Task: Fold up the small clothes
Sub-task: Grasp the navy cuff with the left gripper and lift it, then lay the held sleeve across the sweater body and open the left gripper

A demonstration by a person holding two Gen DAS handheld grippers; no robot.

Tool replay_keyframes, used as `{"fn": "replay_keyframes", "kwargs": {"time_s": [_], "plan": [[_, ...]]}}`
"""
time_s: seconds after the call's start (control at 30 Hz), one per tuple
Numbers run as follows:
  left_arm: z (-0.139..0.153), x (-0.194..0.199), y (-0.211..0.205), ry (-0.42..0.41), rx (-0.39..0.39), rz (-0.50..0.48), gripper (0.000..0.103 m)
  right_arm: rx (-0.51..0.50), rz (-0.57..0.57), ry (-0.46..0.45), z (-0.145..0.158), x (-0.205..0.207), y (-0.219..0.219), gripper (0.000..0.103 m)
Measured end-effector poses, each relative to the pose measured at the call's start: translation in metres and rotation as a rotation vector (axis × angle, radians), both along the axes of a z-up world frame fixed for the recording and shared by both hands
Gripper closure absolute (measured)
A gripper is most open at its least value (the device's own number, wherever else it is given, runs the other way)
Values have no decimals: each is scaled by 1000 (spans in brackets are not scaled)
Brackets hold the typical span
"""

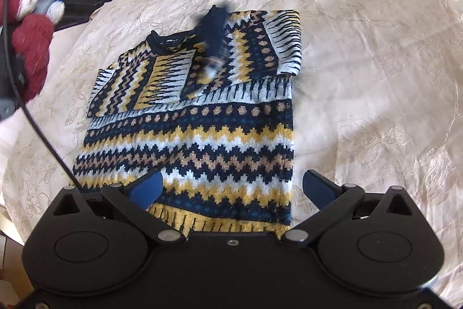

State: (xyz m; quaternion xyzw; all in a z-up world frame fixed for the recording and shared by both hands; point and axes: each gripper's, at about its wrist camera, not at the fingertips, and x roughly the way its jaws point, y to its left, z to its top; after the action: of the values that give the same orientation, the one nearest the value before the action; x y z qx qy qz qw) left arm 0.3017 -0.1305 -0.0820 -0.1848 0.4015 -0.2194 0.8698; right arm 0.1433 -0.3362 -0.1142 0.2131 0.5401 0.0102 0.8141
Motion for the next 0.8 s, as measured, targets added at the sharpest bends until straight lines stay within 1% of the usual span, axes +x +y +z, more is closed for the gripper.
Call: {"fn": "replay_keyframes", "kwargs": {"time_s": [0.07,0.13,0.27,0.37,0.47,0.6,0.8], "plan": [[1,-11,1,-17,51,-31,62,4,-3,-3,-1,4,0,1],[-5,-17,10,-17,112,-42,60,8,-6,-9,-2,10,2,1],[-21,-22,45,34,235,-16,60,5,-10,-22,-5,27,7,1],[-34,-19,77,79,303,24,60,-1,-10,-38,-6,43,10,1],[-44,-10,102,120,350,51,60,-11,-20,-42,-9,60,12,1],[-55,3,124,141,401,53,60,-28,-36,-42,-13,79,13,1],[-71,29,131,164,407,28,60,-48,-48,-35,-22,106,11,1]]}}
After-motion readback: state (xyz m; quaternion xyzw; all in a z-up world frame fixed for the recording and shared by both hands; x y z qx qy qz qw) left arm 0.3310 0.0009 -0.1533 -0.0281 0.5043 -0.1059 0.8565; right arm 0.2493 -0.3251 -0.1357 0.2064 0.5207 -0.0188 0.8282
